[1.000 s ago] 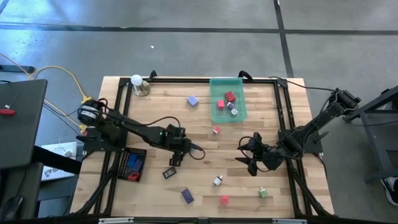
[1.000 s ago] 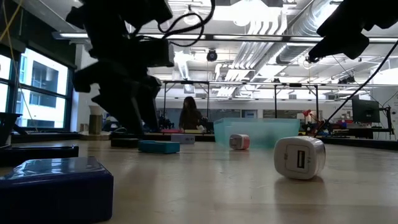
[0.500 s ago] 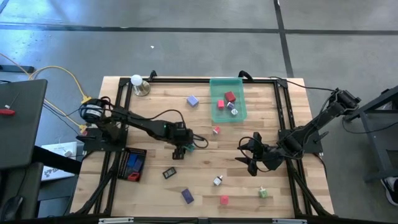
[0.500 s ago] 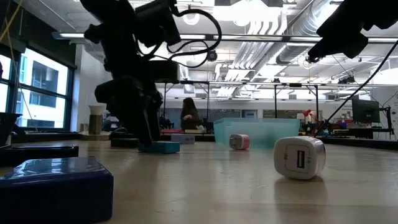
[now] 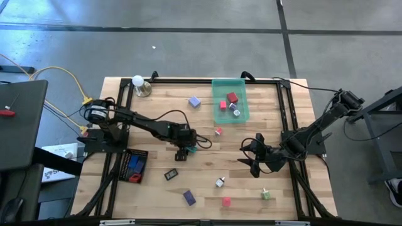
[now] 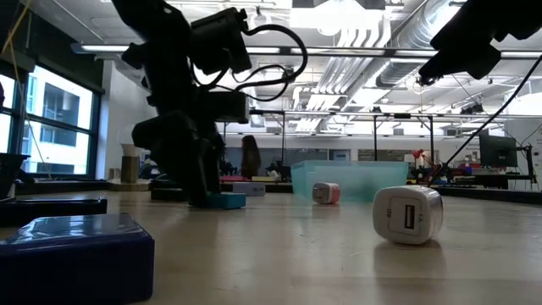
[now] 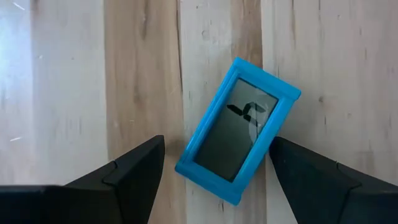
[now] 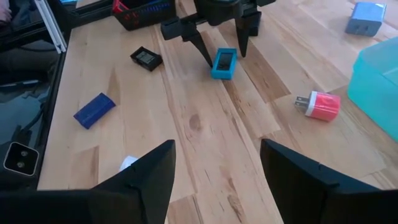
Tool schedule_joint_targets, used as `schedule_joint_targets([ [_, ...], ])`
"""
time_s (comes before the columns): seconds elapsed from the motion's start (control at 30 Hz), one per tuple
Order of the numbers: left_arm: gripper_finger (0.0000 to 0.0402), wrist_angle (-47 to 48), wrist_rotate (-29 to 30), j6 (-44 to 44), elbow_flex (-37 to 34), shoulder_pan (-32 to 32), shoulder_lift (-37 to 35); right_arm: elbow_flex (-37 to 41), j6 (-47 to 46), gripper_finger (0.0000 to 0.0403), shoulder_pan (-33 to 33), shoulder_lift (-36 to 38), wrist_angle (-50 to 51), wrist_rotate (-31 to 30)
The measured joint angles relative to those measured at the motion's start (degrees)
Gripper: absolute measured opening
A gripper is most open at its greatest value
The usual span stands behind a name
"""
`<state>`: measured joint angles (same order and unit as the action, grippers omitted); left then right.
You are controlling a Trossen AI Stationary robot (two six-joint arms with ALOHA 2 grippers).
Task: Pick & Place Office items
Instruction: Put the light blue digital timer into the black bin
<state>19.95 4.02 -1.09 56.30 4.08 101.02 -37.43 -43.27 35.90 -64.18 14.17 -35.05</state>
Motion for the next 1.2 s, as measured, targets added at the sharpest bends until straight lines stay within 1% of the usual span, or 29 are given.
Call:
schedule_joint_targets([
  [0.13, 0.0288, -0.03, -0.2, -0.67, 0.02, -0.19, 0.89, 0.0, 0.0, 0.0223, 0.0, 0.0, -0.04, 0.0],
  [0.23, 0.0276, -0.27, -0.29, -1.73, -0.05, -0.26, 0.93, 0.0, 0.0, 0.0223, 0.0, 0.0, -0.06, 0.0],
  [0.37, 0.0243, -0.7, -2.22, -3.01, -0.12, -0.26, 1.01, 0.0, 0.0, 0.0223, 0.0, 0.0, -0.02, 0.0],
  [0.57, 0.0184, -1.08, -2.04, -5.49, -0.12, 0.51, 1.08, 0.0, 0.0, 0.0223, 0.0, 0.0, -0.04, 0.0],
  [0.67, 0.0162, -1.1, -1.6, -6.35, -0.14, 1.1, 1.1, 0.0, 0.0, 0.0223, 0.0, 0.0, -0.04, 0.0],
  [0.93, 0.0157, -1.39, 2.61, -7.83, -0.34, 4.07, -0.72, 0.0, 0.0, 0.0223, 0.0, 0.0, 0.0, 0.0],
  [1.07, 0.0157, -1.08, 1.06, -8.0, -0.47, 6.13, -3.69, 0.0, 0.0, 0.0223, -0.02, 0.0, 0.1, 0.0],
  [1.2, 0.0157, 1.26, 1.59, -8.97, -0.38, 7.81, -6.21, 0.0, 0.01, 0.0223, -0.01, 0.0, 0.13, 0.0],
])
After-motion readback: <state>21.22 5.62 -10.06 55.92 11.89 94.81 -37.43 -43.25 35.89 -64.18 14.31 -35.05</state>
